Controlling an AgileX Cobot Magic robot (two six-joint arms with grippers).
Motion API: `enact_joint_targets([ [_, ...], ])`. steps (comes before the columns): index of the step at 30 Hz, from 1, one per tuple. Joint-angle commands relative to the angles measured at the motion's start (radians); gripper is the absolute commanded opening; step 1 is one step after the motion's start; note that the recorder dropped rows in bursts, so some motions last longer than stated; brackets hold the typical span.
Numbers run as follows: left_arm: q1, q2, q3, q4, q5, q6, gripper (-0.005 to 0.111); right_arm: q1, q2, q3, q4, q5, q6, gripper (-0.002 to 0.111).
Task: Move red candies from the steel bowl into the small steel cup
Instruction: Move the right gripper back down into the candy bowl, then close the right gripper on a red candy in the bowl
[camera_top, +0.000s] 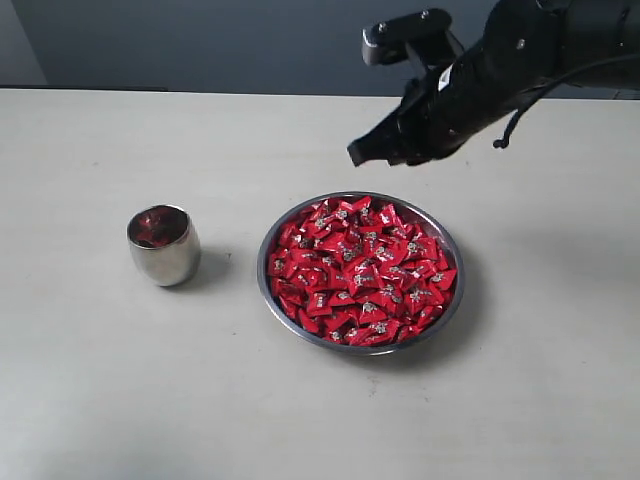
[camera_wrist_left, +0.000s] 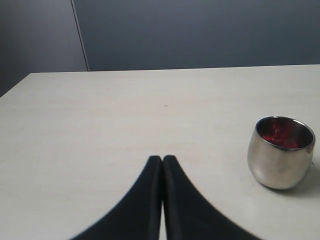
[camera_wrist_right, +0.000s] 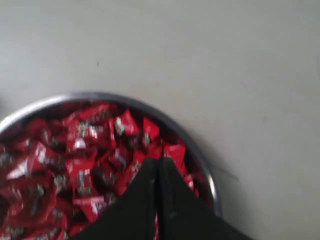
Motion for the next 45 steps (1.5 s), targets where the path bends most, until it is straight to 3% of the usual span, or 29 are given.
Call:
enact_joint_targets([
  [1, 0.001, -0.004, 0.004, 0.001, -0.002, -0.003, 0.000, -0.008, 0.013, 0.013, 0.002, 0.138, 0.000, -0.001],
  [6, 0.001, -0.004, 0.004, 0.001, -0.002, -0.003, 0.000, -0.004, 0.054, 0.013, 0.066, 0.207, -0.018, -0.001],
  [14, 0.001, -0.004, 0.004, 0.001, -0.002, -0.003, 0.000, 0.062, 0.072, 0.013, 0.185, 0.243, -0.385, -0.001],
  [19, 0.001, -0.004, 0.004, 0.001, -0.002, -0.003, 0.000, 0.122, 0.072, 0.013, 0.111, 0.258, -0.658, -0.001],
  [28, 0.001, -0.004, 0.004, 0.001, -0.002, -0.003, 0.000, 0.127, 0.072, 0.013, -0.017, 0.302, -0.913, -0.001],
  [37, 0.001, -0.004, 0.004, 0.001, -0.002, -0.003, 0.000, 0.125, 0.077, -0.072, 0.028, 0.400, -0.946, -0.001],
  [45, 0.001, -0.004, 0.004, 0.001, -0.002, -0.003, 0.000, 0.125, 0.218, -0.246, 0.036, 0.607, -0.946, -0.001],
])
